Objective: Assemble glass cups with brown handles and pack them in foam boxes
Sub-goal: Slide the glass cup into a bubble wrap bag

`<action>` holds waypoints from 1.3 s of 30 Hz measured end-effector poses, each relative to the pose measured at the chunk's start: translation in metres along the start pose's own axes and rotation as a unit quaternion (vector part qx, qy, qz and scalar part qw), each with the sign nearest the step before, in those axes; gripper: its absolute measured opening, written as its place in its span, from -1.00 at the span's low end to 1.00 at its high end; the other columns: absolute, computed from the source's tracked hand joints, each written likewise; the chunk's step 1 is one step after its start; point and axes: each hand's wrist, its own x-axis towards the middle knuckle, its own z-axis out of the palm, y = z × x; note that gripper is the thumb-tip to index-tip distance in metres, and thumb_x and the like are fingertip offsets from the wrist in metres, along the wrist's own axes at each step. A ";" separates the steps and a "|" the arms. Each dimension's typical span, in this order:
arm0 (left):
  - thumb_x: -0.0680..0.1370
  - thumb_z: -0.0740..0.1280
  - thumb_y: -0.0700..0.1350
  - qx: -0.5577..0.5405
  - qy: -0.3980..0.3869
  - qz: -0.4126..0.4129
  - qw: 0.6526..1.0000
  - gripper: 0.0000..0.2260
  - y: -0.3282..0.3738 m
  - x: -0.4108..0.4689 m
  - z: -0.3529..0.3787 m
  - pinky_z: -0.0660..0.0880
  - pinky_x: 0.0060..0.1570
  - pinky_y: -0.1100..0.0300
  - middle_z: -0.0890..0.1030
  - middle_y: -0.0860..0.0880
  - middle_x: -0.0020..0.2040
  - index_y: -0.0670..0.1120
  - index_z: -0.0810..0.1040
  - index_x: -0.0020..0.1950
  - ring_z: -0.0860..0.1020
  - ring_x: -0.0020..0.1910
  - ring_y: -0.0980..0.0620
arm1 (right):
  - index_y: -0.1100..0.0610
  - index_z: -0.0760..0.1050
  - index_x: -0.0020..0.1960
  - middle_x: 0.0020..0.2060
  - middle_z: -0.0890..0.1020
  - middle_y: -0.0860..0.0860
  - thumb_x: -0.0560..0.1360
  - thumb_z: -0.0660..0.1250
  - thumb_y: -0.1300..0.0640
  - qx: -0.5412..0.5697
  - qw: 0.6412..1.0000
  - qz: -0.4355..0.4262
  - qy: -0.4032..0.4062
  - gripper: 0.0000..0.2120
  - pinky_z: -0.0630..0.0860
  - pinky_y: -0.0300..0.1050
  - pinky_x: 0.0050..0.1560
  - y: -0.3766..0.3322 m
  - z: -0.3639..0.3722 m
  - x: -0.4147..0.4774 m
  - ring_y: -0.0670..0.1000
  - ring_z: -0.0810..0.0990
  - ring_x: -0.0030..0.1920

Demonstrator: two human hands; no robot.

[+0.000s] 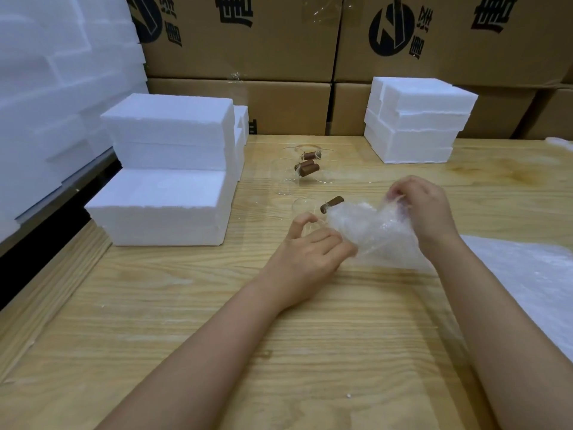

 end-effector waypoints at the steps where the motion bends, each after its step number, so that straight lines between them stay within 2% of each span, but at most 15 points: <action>1: 0.47 0.36 -0.35 -0.004 -0.002 0.005 1.000 -0.83 -0.001 0.000 0.000 0.37 0.14 0.02 0.62 0.02 -0.24 -0.10 0.64 -0.09 0.62 -0.15 0.03 | 0.02 0.51 -0.29 -0.27 0.55 -0.10 0.46 0.24 0.11 -0.030 0.999 -0.002 0.010 -0.83 0.33 -0.23 -0.25 -0.001 0.009 0.006 -0.14 0.41 -0.32; 3: 0.48 0.34 -0.36 -0.015 -0.007 0.016 1.000 -0.82 -0.002 0.000 -0.001 0.47 0.03 0.03 0.61 -0.01 -0.23 -0.12 0.65 -0.08 0.60 -0.20 -0.01 | -0.08 0.53 -0.10 -0.15 0.54 -0.20 0.54 0.26 0.08 -0.115 0.992 -0.022 -0.036 -0.89 0.35 -0.26 -0.22 -0.003 0.022 0.024 -0.16 0.41 -0.29; 4: 0.48 0.34 -0.37 -0.022 -0.010 0.020 1.000 -0.82 -0.002 0.001 -0.001 0.51 -0.05 0.05 0.61 -0.03 -0.24 -0.13 0.65 -0.07 0.59 -0.23 -0.03 | -0.10 0.53 0.02 -0.09 0.53 -0.22 0.56 0.25 0.09 -0.168 0.980 -0.026 -0.103 -0.87 0.36 -0.27 -0.21 -0.005 0.027 0.033 -0.16 0.43 -0.25; 7: 0.45 0.34 -0.43 -0.052 -0.022 0.025 0.998 -0.81 -0.005 0.001 -0.003 0.50 -0.34 0.06 0.58 -0.10 -0.25 -0.19 0.65 -0.06 0.56 -0.28 -0.08 | 0.01 0.47 0.31 0.11 0.54 -0.11 0.59 0.23 0.19 -0.302 0.894 0.009 -0.332 -0.69 0.37 -0.39 -0.13 -0.006 0.042 0.052 -0.24 0.46 -0.08; 9: 0.44 0.33 -0.45 -0.061 -0.028 0.020 0.998 -0.77 -0.005 -0.001 -0.005 0.46 -0.47 0.06 0.57 -0.12 -0.25 -0.20 0.66 -0.03 0.54 -0.30 -0.09 | 0.09 0.45 0.34 0.14 0.53 -0.05 0.57 0.24 0.26 -0.333 0.860 0.007 -0.387 -0.65 0.37 -0.52 -0.19 -0.004 0.050 0.054 -0.25 0.47 -0.07; 11: 0.45 0.29 -0.45 -0.065 -0.021 0.012 0.998 -0.72 -0.005 0.000 -0.007 0.43 -0.53 0.08 0.55 -0.13 -0.27 -0.17 0.68 0.01 0.52 -0.34 -0.09 | 0.12 0.51 0.27 0.09 0.58 -0.02 0.54 0.29 0.29 -0.320 0.856 -0.011 -0.405 -0.69 0.40 -0.55 -0.18 -0.002 0.052 0.053 -0.22 0.51 -0.07; 15: 0.46 0.27 -0.42 -0.045 0.000 0.014 0.999 -0.66 -0.008 0.002 -0.009 0.41 -0.52 0.13 0.55 -0.11 -0.31 -0.11 0.69 0.08 0.47 -0.40 -0.05 | 0.09 0.57 0.11 0.00 0.63 -0.01 0.54 0.29 0.30 -0.268 0.880 -0.037 -0.391 -0.79 0.41 -0.48 -0.05 0.004 0.051 0.048 -0.08 0.56 0.01; 19: 0.47 0.28 -0.43 -0.026 -0.003 0.002 1.000 -0.63 -0.012 0.001 -0.006 0.45 -0.45 0.12 0.59 -0.12 -0.27 -0.10 0.67 0.14 0.50 -0.38 -0.05 | 0.08 0.58 0.08 -0.22 0.59 -0.11 0.54 0.35 0.16 -0.207 0.940 -0.051 -0.266 -0.87 0.36 -0.52 -0.31 0.003 0.045 0.042 -0.23 0.51 -0.26; 21: 0.48 0.25 -0.42 -0.010 0.002 -0.020 1.000 -0.64 -0.015 -0.001 -0.004 0.47 -0.42 0.11 0.61 -0.13 -0.25 -0.12 0.67 0.14 0.52 -0.37 -0.06 | 0.10 0.60 0.05 -0.35 0.55 -0.22 0.52 0.36 0.15 -0.131 0.970 -0.041 -0.202 -0.88 0.37 -0.47 -0.29 -0.005 0.037 0.040 -0.30 0.47 -0.38; 25: 0.51 0.21 -0.38 0.033 0.010 -0.080 0.996 -0.66 -0.020 -0.002 -0.002 0.53 -0.41 0.10 0.66 -0.23 -0.12 -0.13 0.67 0.13 0.57 -0.33 -0.12 | 0.08 0.61 -0.07 -0.46 0.41 -0.14 0.51 0.38 0.13 -0.003 0.995 -0.020 -0.093 -0.95 0.32 -0.25 -0.25 -0.027 0.019 0.032 -0.13 0.34 -0.40; 28: 0.51 0.16 -0.36 0.074 0.012 -0.108 0.991 -0.64 -0.021 -0.003 -0.001 0.49 -0.42 0.15 0.66 -0.22 -0.11 -0.11 0.68 0.11 0.56 -0.34 -0.12 | 0.16 0.63 -0.08 -0.49 0.35 -0.05 0.45 0.39 0.14 0.078 0.988 -0.005 -0.132 -0.89 0.29 -0.23 -0.29 -0.039 0.006 0.021 -0.07 0.29 -0.41; 32: 0.51 0.20 -0.36 0.095 0.027 -0.102 0.990 -0.65 -0.026 -0.004 0.000 0.48 -0.42 0.12 0.63 -0.17 -0.19 -0.10 0.67 0.14 0.53 -0.36 -0.10 | 0.09 0.67 -0.16 -0.45 0.41 0.02 0.30 0.40 -0.01 0.062 0.969 0.028 -0.237 -0.80 0.33 -0.22 -0.23 -0.043 0.006 0.006 -0.08 0.35 -0.39; 35: 0.51 0.24 -0.38 0.087 0.048 -0.081 0.992 -0.67 -0.027 -0.004 0.001 0.49 -0.41 0.11 0.62 -0.15 -0.23 -0.12 0.68 0.13 0.53 -0.36 -0.10 | 0.02 0.70 -0.23 -0.18 0.66 0.01 0.25 0.43 -0.07 0.053 0.962 0.072 -0.258 -0.80 0.45 -0.15 -0.07 -0.039 0.011 0.002 -0.08 0.51 -0.18; 37: 0.51 0.25 -0.40 0.073 0.065 -0.068 0.993 -0.69 -0.028 -0.003 0.002 0.50 -0.40 0.09 0.62 -0.15 -0.23 -0.16 0.68 0.10 0.54 -0.35 -0.11 | 0.02 0.72 -0.19 -0.08 0.70 -0.06 0.19 0.46 -0.09 0.068 0.955 0.121 -0.263 -0.73 0.53 -0.06 0.02 -0.033 0.010 0.005 -0.04 0.55 0.02; 39: 0.51 0.25 -0.42 0.062 0.081 -0.061 0.993 -0.72 -0.028 -0.002 0.002 0.51 -0.40 0.07 0.62 -0.16 -0.25 -0.19 0.69 0.06 0.55 -0.35 -0.12 | 0.07 0.71 -0.14 -0.06 0.70 -0.02 0.25 0.45 -0.02 0.097 0.940 0.173 -0.278 -0.75 0.58 0.07 0.09 -0.027 0.010 0.007 0.06 0.60 0.05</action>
